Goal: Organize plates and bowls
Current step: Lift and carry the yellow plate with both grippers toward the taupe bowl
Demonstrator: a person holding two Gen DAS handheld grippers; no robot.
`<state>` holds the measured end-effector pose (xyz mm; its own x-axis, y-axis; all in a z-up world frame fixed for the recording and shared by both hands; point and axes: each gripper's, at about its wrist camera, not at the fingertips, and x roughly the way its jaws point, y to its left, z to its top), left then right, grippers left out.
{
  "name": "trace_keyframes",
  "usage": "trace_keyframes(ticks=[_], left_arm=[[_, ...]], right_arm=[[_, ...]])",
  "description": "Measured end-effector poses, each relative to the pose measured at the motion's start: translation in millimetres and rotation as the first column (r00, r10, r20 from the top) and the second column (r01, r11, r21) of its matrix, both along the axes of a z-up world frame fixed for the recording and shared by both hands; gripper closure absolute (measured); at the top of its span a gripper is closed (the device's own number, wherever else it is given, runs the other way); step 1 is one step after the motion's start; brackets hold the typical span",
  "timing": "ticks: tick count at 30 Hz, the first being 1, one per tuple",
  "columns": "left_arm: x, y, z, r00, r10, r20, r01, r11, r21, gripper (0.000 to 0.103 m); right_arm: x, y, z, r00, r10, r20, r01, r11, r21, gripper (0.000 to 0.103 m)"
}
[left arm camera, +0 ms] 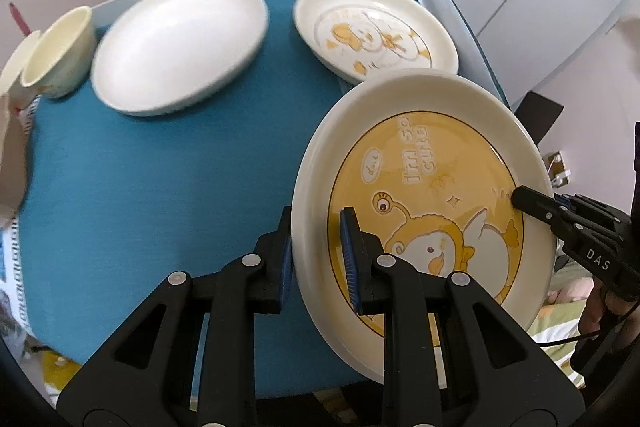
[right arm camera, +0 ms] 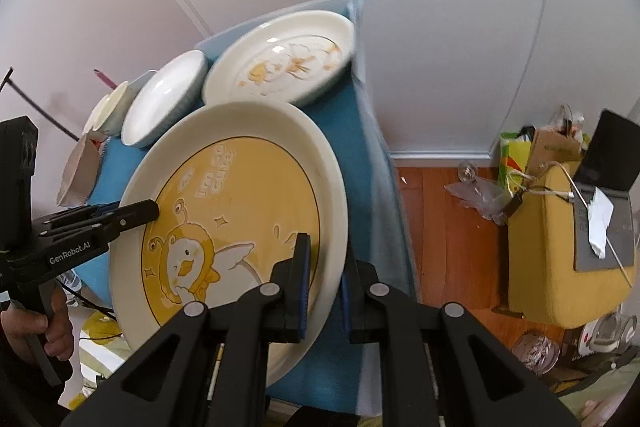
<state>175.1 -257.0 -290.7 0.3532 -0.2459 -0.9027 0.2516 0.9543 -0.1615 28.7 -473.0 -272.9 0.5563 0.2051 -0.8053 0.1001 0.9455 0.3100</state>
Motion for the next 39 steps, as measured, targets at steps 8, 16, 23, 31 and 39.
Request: trace_keyframes(ticks=[8,16,23,31,39], left_arm=[[-11.0,75.2,37.3,0.994,0.092,0.06,-0.091,0.996,-0.013,0.085],[-21.2,184.2,46.6,0.981,0.177,0.073,-0.179,0.984,0.008,0.085],[-21.6,260.0,17.9,0.98,0.196,0.024,-0.197,0.98,0.017,0.085],[-10.3,297.6,-22.3,0.989,0.151,-0.005,-0.151,0.989,-0.002,0.085],[-5.6,304.6,-29.8,0.993,0.119,0.011,-0.119,0.993,-0.016,0.085]], right_arm=[[21.8,60.5,35.3,0.992,0.11,0.058,-0.108,0.994,-0.025,0.091],[54.5,159.6,48.4,0.974,0.213,0.079,-0.211,0.977,-0.032,0.091],[81.0,230.6,27.2,0.972,0.231,0.047,-0.231,0.973,-0.019,0.091],[97.5,262.0,-10.2,0.98,0.197,0.017,-0.197,0.98,-0.026,0.091],[98.5,261.1,-22.2,0.985,0.173,0.025,-0.172,0.985,-0.012,0.091]])
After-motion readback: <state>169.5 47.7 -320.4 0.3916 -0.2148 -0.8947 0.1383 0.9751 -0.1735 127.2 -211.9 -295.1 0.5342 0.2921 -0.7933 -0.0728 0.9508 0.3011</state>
